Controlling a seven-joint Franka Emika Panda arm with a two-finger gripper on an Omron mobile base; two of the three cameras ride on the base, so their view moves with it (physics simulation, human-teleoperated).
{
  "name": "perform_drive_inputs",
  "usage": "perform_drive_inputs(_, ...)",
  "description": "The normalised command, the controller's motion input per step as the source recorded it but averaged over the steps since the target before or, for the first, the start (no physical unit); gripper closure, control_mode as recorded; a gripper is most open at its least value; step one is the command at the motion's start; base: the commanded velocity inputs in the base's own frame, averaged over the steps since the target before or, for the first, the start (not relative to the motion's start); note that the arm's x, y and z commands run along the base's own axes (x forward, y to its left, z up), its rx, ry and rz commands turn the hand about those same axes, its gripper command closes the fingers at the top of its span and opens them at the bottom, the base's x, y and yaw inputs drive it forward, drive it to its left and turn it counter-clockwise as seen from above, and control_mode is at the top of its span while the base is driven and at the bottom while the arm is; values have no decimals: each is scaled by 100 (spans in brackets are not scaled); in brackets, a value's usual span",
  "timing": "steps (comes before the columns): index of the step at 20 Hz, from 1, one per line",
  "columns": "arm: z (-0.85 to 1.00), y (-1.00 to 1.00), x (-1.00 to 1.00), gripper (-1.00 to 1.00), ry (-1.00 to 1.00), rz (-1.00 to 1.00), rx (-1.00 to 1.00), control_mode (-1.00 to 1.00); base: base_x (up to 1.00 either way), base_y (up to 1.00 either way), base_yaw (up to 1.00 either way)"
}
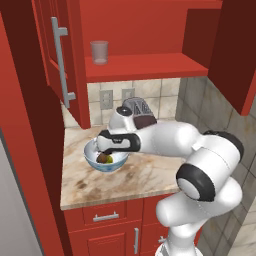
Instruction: Open the cabinet. Pick the mango and apple from the cabinet and place them into the bowl. Then close the cabinet.
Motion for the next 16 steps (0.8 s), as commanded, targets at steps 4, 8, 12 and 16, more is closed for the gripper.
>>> perform_drive_inputs(4,39,-6,-37,-100,0,-1,-2,-100,0,0,0)
perform_drive_inputs(8,44,-21,-40,-100,-1,-3,-4,-100,0,0,0)
perform_drive_inputs(12,49,-34,-46,-100,0,-4,-2,-100,0,0,0)
perform_drive_inputs(16,15,-42,-63,-100,-4,-1,0,-100,0,0,0)
